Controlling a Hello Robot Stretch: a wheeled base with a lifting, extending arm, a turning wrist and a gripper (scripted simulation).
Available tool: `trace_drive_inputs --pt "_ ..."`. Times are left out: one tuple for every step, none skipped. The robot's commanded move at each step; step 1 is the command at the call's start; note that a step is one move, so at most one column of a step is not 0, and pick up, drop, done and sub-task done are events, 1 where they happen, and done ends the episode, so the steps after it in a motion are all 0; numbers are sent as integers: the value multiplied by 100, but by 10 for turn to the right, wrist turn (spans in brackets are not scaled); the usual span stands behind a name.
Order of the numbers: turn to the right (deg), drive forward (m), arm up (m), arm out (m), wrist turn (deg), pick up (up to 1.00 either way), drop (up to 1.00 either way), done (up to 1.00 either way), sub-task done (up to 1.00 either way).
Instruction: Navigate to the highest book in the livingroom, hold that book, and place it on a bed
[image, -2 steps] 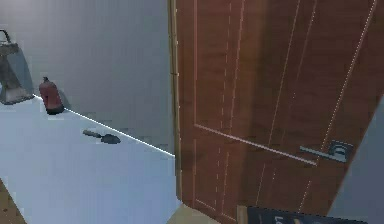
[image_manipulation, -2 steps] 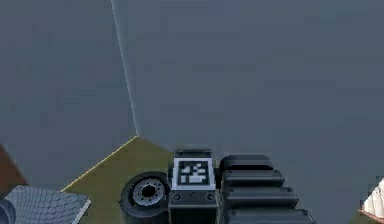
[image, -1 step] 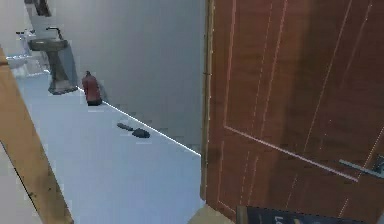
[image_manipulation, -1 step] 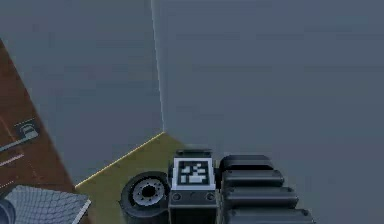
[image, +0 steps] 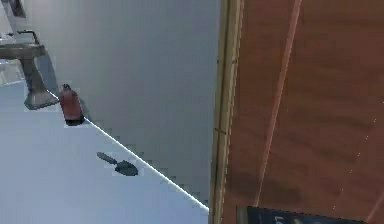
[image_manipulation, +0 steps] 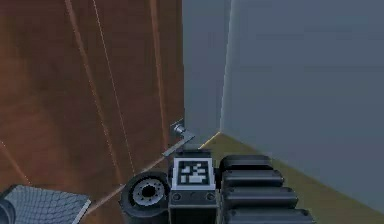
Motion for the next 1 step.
trace_drive_inputs --pt "-450 0 0 0 0 0 0 0 0"
